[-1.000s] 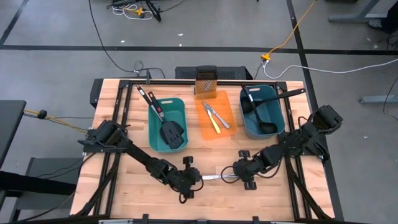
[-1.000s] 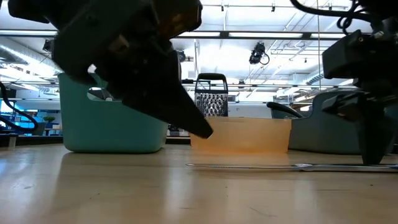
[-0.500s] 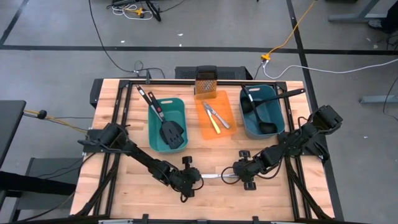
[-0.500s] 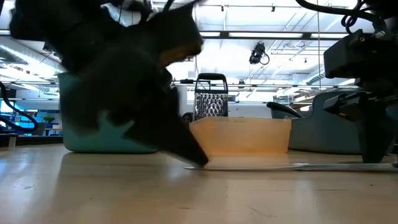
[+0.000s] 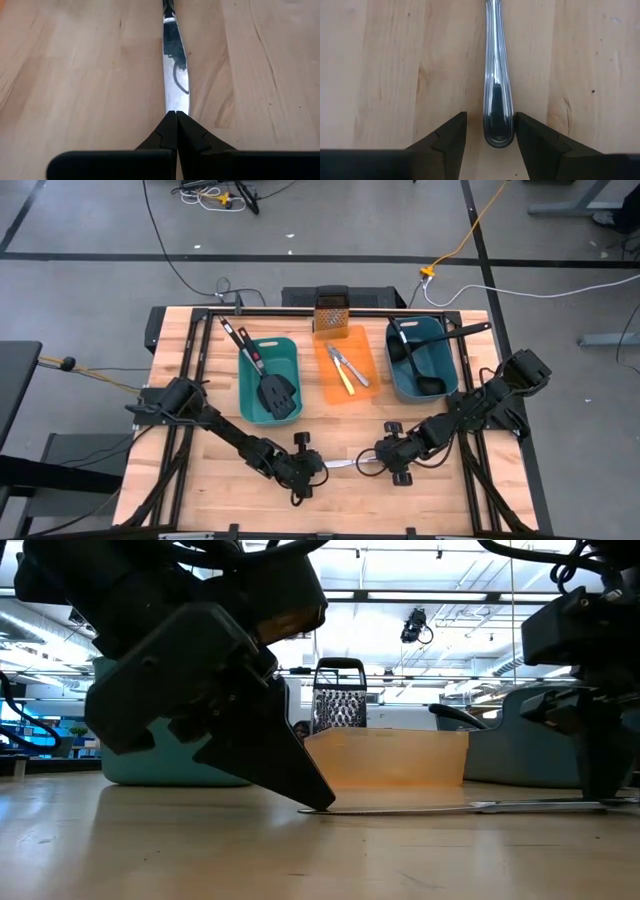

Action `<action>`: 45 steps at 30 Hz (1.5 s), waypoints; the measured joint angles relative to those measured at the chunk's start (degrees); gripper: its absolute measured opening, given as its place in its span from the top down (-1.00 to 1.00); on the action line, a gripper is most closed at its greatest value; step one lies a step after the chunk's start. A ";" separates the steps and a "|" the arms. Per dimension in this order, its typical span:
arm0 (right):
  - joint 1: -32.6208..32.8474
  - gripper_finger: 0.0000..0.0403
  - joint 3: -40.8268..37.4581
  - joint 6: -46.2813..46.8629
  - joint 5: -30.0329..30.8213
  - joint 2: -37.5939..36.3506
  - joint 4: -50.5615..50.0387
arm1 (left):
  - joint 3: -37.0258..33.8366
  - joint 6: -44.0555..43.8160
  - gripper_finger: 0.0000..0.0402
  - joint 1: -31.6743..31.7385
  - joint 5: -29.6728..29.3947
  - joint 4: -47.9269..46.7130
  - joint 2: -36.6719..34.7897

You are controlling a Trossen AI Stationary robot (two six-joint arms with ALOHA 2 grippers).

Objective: Pick & Place Kitchen Items
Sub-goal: Put the silver knife into the orange bin

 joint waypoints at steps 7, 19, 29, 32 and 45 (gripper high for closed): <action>-0.02 0.19 0.00 -1.03 0.09 0.00 -0.27 | -0.11 -1.02 0.99 0.02 0.28 -0.15 -0.02; -0.02 0.39 0.02 -2.12 0.44 0.48 -0.93 | -4.36 -3.55 0.99 0.26 0.10 5.81 -0.25; -0.04 0.57 0.11 -1.57 0.30 1.07 -0.52 | -4.44 -2.47 0.99 0.26 0.32 6.28 -0.13; 0.13 0.57 0.11 -1.40 0.41 1.07 -0.54 | -4.50 -0.96 0.99 0.24 -0.09 7.14 -0.02; 1.01 0.57 3.08 -0.37 1.63 1.53 -4.97 | -1.80 11.60 0.87 -1.79 -2.40 10.23 -0.11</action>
